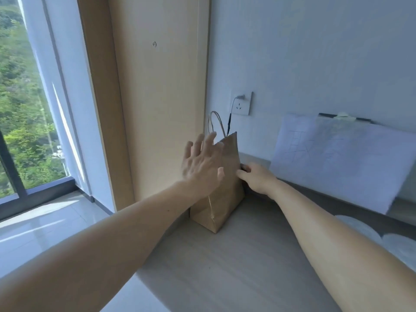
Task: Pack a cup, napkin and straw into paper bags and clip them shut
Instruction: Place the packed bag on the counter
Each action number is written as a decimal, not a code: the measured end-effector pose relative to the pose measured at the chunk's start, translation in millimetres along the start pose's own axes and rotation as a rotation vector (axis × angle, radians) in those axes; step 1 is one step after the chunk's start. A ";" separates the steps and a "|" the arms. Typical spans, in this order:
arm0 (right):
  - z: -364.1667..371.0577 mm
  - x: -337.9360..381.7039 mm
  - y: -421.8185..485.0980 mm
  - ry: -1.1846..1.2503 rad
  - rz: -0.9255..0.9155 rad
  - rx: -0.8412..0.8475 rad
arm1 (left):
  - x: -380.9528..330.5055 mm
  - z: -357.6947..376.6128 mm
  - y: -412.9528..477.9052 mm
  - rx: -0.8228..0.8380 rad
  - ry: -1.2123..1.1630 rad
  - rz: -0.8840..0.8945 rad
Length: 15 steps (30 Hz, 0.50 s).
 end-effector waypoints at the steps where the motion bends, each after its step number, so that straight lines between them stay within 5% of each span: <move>1: -4.2 2.8 -15.7 -0.047 0.022 0.014 | -7.4 -3.8 -6.5 0.019 0.007 0.050; 7: -38.1 3.0 -126.1 -0.275 0.149 -0.036 | -50.0 -29.8 -41.2 0.399 0.012 0.186; 15: -138.2 -35.4 -298.5 -0.349 0.360 -0.283 | -170.3 -107.1 -61.4 0.357 -0.210 0.435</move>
Point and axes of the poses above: each hand's wrist, its own y-axis towards the middle knuckle, its own z-axis out of the palm, x = y × z, the point moved 2 cm from there along y, towards the middle knuckle, and after that the axes turned 8 degrees about y, right-handed, at the moved point
